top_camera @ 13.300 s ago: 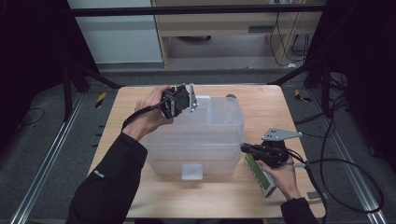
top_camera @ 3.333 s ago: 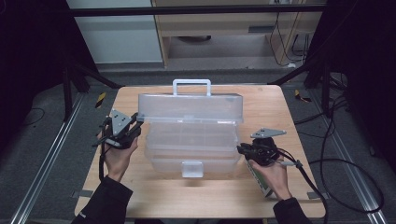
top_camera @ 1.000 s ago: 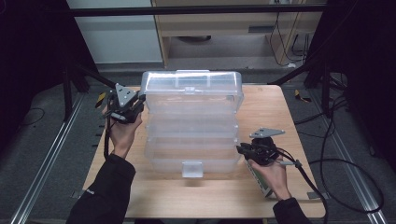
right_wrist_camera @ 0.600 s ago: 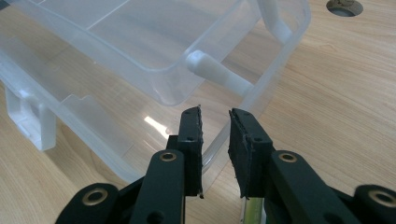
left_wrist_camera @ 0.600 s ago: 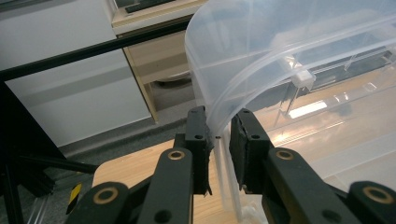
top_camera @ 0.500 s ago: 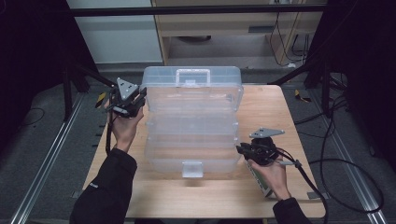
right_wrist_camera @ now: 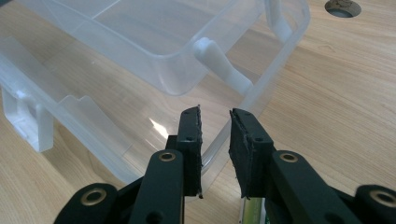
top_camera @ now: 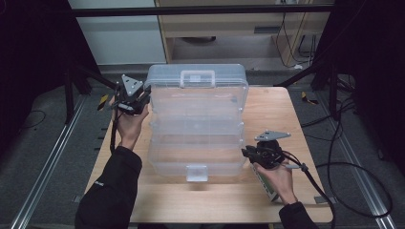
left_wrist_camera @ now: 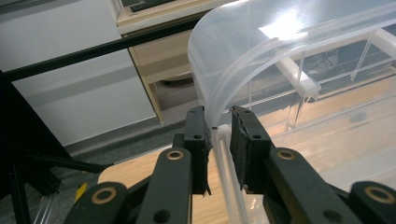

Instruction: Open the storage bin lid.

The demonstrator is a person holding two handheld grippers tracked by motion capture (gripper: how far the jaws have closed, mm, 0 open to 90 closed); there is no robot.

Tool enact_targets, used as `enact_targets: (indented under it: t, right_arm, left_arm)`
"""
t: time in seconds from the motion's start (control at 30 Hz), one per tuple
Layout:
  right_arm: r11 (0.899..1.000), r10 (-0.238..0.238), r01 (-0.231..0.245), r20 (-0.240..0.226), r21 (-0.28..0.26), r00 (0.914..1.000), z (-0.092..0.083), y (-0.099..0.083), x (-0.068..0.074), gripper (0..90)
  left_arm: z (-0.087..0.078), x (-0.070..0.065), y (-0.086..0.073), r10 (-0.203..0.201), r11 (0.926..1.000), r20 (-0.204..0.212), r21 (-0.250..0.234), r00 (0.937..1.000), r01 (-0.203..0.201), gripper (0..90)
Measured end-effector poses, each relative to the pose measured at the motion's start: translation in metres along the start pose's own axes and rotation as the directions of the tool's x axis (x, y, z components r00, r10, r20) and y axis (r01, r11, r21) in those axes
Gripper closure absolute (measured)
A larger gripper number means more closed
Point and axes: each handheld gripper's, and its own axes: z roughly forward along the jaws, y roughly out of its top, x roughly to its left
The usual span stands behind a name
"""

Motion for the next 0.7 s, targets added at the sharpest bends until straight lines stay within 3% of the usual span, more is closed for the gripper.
enact_targets:
  t: [0.43, 0.5, 0.7]
  right_arm:
    - [1.000, 0.005, -0.005, 0.006, 0.002, 1.0000, 0.001, 0.001, -0.001, 74.2]
    - [1.000, 0.004, -0.004, 0.006, 0.000, 1.0000, 0.001, 0.001, -0.002, 74.2]
    - [1.000, 0.004, -0.004, 0.004, -0.001, 1.0000, 0.001, 0.001, -0.002, 74.1]
  left_arm:
    - [0.007, 0.002, 0.003, 0.000, 1.0000, -0.010, 0.003, 1.0000, 0.000, 76.4]
    - [0.009, 0.003, 0.004, 0.013, 0.9999, -0.023, 0.009, 0.9997, -0.013, 81.5]
    - [0.013, 0.005, 0.002, 0.017, 0.9998, -0.027, 0.006, 0.9995, -0.017, 82.8]
